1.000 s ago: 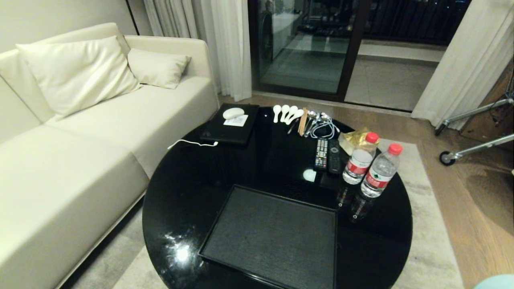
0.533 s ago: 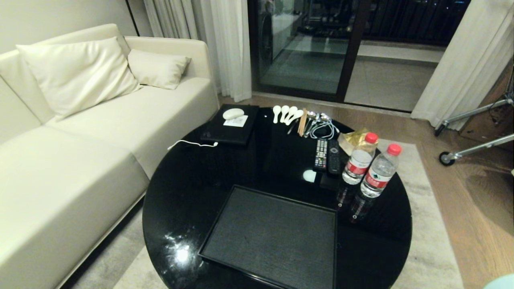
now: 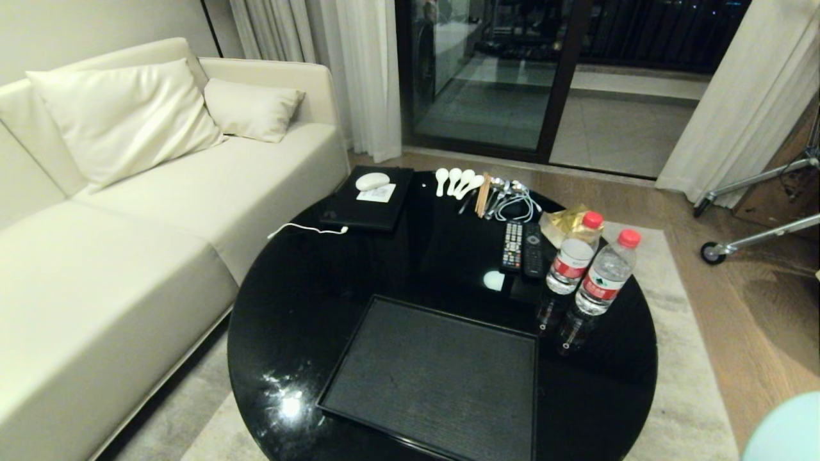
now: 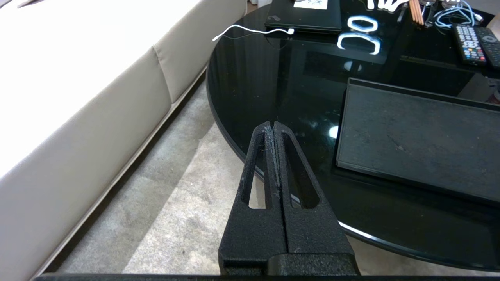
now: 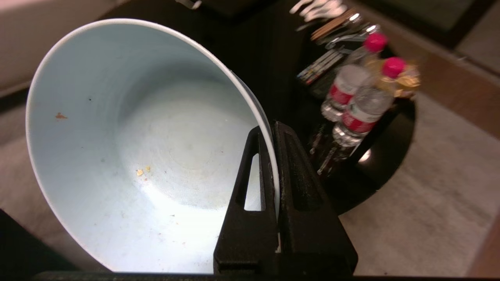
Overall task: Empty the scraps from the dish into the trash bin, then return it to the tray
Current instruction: Put the bowl back to the table
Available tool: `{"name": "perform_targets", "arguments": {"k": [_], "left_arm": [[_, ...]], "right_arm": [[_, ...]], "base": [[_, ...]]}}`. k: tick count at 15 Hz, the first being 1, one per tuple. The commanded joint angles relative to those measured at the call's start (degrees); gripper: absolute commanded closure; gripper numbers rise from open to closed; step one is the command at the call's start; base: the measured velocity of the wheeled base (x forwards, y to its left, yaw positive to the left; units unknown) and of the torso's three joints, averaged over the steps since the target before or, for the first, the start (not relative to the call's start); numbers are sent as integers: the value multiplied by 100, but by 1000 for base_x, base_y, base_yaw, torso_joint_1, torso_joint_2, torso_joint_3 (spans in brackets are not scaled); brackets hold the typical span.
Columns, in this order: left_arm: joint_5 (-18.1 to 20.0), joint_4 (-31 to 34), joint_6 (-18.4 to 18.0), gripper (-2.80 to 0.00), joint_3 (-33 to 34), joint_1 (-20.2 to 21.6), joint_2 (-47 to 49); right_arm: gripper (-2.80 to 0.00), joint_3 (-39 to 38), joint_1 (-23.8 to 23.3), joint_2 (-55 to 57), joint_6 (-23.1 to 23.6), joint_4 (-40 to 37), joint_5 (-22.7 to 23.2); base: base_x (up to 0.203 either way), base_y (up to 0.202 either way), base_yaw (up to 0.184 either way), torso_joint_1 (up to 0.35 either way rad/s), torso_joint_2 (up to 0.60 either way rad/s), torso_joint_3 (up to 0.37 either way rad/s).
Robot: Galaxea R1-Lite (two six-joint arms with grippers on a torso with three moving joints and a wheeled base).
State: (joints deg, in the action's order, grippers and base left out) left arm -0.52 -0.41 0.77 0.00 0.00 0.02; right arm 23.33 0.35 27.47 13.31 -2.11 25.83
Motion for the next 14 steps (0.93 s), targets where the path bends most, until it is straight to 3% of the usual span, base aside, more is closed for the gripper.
{"name": "perform_targets", "arguments": {"k": [1,5,8,10,14], "left_arm": [[0,-2,2,0,0,0,-2],[0,-2,2,0,0,0,-2],[0,-2,2,0,0,0,-2],[0,-2,2,0,0,0,-2],[0,-2,2,0,0,0,-2]], "right_arm": [[0,312,180,1755,359,26,234],[0,603,963,3751,586,390,107],[0,940,1543,5306,279,983,-396],[0,1170,1961,6320,-212,1541,-988],[0,1961,2917,7846,-1849,2089,-2153]], "base": [[0,0,0,0,0,0],[0,0,0,0,0,0],[0,0,0,0,0,0],[0,0,0,0,0,0],[0,0,0,0,0,0]]}}
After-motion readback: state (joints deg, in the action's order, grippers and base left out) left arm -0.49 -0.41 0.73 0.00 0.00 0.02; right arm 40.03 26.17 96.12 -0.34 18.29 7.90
